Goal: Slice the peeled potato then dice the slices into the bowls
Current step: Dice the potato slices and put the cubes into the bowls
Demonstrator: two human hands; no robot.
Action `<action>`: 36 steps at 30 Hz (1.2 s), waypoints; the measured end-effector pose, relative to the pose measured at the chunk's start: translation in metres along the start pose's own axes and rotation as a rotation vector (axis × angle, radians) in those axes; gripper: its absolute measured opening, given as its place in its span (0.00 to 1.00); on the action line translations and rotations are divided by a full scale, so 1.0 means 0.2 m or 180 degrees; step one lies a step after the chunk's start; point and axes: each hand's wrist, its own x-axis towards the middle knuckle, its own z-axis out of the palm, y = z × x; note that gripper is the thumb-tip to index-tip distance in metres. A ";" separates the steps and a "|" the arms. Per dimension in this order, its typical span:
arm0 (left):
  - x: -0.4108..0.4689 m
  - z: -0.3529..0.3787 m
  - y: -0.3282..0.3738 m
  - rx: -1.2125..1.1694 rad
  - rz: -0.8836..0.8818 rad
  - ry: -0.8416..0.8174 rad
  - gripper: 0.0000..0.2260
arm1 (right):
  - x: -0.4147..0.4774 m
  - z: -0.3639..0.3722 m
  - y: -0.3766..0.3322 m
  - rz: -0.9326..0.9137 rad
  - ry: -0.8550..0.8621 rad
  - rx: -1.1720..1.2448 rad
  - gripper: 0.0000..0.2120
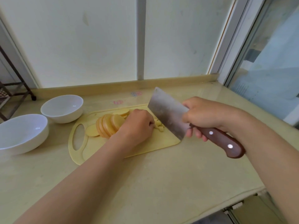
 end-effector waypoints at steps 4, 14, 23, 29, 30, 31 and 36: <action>0.01 0.00 0.01 -0.0021 -0.0093 -0.0030 0.08 | -0.03 -0.05 0.13 -0.0018 0.0352 0.0932 0.10; -0.01 0.02 0.09 -0.0010 -0.0175 -0.0096 0.17 | 0.05 0.13 0.38 0.0324 0.0226 0.1764 0.10; -0.01 0.09 0.11 0.0127 -0.0063 -0.0539 0.18 | 0.04 0.23 0.29 0.0481 -0.0246 0.1698 0.03; 0.01 0.14 0.09 0.0041 -0.0001 -0.0475 0.11 | 0.04 0.31 0.25 0.0397 -0.0147 0.1690 0.04; 0.01 0.15 0.09 0.0032 -0.0006 -0.0476 0.11 | 0.04 0.31 0.25 0.0392 -0.0147 0.1696 0.04; 0.01 0.15 0.09 0.0022 -0.0012 -0.0482 0.11 | 0.04 0.31 0.24 0.0386 -0.0150 0.1700 0.04; 0.02 0.16 0.12 -0.0018 -0.0009 -0.0442 0.10 | 0.03 0.30 0.25 0.0363 -0.0157 0.1730 0.03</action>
